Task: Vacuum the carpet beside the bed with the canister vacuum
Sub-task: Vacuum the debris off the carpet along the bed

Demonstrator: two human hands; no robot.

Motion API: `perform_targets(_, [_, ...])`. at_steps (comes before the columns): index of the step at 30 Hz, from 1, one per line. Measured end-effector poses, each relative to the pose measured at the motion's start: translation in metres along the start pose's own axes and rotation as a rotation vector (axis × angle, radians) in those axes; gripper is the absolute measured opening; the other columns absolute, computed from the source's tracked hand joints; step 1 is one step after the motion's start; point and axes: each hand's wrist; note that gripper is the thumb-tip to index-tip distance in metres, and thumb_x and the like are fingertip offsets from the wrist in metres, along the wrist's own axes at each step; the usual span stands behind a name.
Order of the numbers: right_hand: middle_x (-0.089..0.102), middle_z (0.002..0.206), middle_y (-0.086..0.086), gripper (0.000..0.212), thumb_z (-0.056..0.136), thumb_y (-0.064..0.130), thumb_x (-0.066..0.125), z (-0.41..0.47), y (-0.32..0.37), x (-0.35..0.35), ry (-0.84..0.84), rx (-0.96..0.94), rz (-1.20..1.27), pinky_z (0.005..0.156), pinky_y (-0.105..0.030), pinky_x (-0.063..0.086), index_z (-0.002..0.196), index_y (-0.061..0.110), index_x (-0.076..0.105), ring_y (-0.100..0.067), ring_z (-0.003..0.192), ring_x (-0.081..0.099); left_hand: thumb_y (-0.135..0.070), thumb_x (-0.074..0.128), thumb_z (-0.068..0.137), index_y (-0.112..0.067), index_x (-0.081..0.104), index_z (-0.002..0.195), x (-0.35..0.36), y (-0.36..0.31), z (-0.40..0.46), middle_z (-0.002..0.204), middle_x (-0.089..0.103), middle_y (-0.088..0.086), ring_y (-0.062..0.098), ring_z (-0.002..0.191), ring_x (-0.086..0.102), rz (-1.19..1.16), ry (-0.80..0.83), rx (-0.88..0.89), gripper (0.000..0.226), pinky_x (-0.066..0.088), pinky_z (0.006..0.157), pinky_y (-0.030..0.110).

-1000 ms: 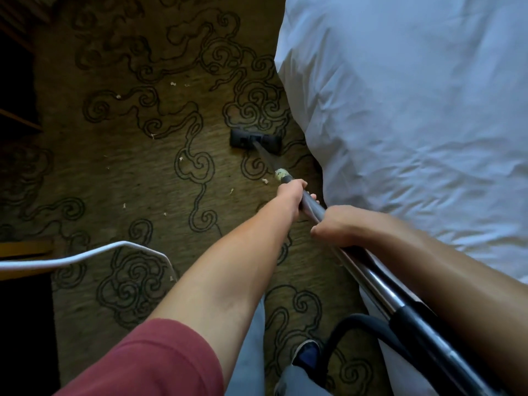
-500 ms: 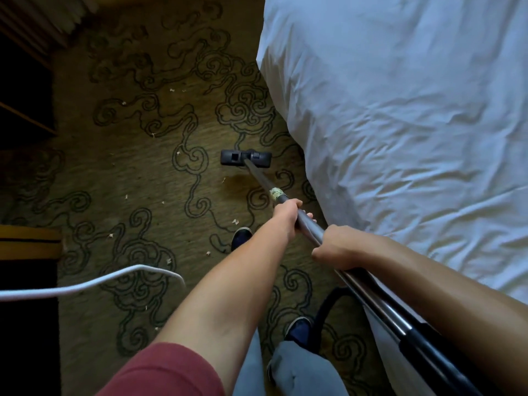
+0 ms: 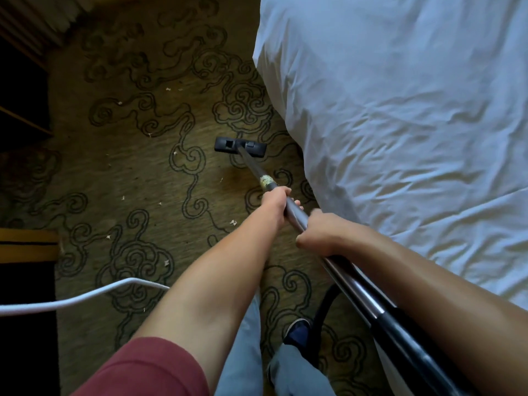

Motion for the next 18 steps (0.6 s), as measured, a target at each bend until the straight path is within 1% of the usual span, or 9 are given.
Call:
perform_targets(2, [0.057,0.105,-0.011,0.073,0.083,0.021,0.053,0.019,0.018,-0.012,-0.015,-0.041,0.096,0.07,-0.037,0.057,0.149,0.021,0.021,-0.025,0.08,0.063,-0.011,0.06,0.094,-0.005,0.056,0.114,-0.002,-0.031,0.018,0.082,0.06,0.013,0.023,0.064,0.059,0.03,-0.019,0.022,0.021,0.052,0.053,0.032])
perform_targets(3, [0.058,0.108,-0.012,0.081,0.084,0.018,0.052,0.03,0.028,-0.018,-0.017,-0.062,0.122,0.071,-0.038,0.059,0.153,0.029,0.011,-0.027,0.08,0.065,-0.011,0.061,0.093,-0.004,0.058,0.112,-0.003,-0.047,0.029,0.08,0.06,0.012,0.023,0.063,0.059,0.049,-0.033,0.027,0.02,0.053,0.057,0.032])
perform_targets(4, [0.059,0.109,-0.013,0.085,0.083,0.016,0.051,0.043,0.039,-0.024,-0.019,-0.071,0.127,0.071,-0.039,0.06,0.154,0.033,0.006,-0.027,0.078,0.066,-0.011,0.061,0.093,-0.004,0.058,0.109,-0.006,-0.063,0.04,0.078,0.06,0.012,0.023,0.063,0.059,0.056,-0.036,0.026,0.018,0.053,0.061,0.032])
perform_targets(7, [0.06,0.109,-0.013,0.084,0.084,0.016,0.052,0.073,0.064,-0.046,-0.034,-0.075,0.083,0.078,-0.042,0.059,0.153,0.034,0.007,-0.029,0.082,0.066,-0.013,0.061,0.094,-0.006,0.056,0.1,-0.01,-0.101,0.062,0.074,0.058,0.01,0.021,0.06,0.058,0.022,-0.025,0.003,0.01,0.049,0.057,0.031])
perform_targets(9, [0.059,0.11,-0.013,0.082,0.085,0.016,0.052,0.093,0.081,-0.061,-0.021,-0.058,0.057,0.08,-0.043,0.058,0.153,0.033,0.009,-0.029,0.085,0.065,-0.016,0.061,0.094,-0.007,0.057,0.098,-0.014,-0.121,0.075,0.074,0.059,0.009,0.02,0.059,0.058,0.035,-0.029,-0.012,0.011,0.048,0.055,0.03])
perform_targets(13, [0.057,0.114,-0.013,0.078,0.087,0.017,0.053,0.116,0.112,-0.073,0.027,-0.066,0.053,0.082,-0.045,0.057,0.153,0.028,0.013,-0.029,0.09,0.064,-0.016,0.061,0.093,-0.007,0.056,0.107,-0.034,-0.144,0.103,0.077,0.058,0.009,0.02,0.062,0.057,0.008,-0.054,-0.027,0.017,0.049,0.064,0.031])
perform_targets(16, [0.058,0.118,-0.014,0.08,0.088,0.015,0.053,0.118,0.125,-0.066,0.085,-0.085,0.044,0.085,-0.045,0.056,0.154,0.028,0.01,-0.03,0.096,0.065,-0.014,0.061,0.091,-0.009,0.051,0.108,-0.054,-0.137,0.113,0.086,0.057,0.012,0.022,0.069,0.058,-0.057,-0.085,-0.05,0.02,0.054,0.076,0.034])
perform_targets(17, [0.058,0.119,-0.014,0.081,0.088,0.014,0.053,0.117,0.129,-0.063,0.103,-0.094,0.033,0.085,-0.045,0.056,0.154,0.027,0.01,-0.03,0.096,0.065,-0.014,0.061,0.091,-0.01,0.051,0.107,-0.062,-0.133,0.112,0.087,0.056,0.012,0.022,0.07,0.058,-0.066,-0.097,-0.064,0.019,0.056,0.075,0.034])
perform_targets(18, [0.059,0.118,-0.014,0.08,0.088,0.013,0.053,0.114,0.13,-0.058,0.117,-0.096,0.017,0.085,-0.045,0.056,0.154,0.027,0.01,-0.03,0.095,0.065,-0.014,0.06,0.091,-0.01,0.05,0.105,-0.067,-0.127,0.11,0.083,0.055,0.011,0.022,0.065,0.057,-0.075,-0.096,-0.077,0.018,0.056,0.066,0.033])
Point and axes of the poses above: each hand's wrist, its own z-axis towards the middle knuckle, its own x-axis out of the palm, y = z × x
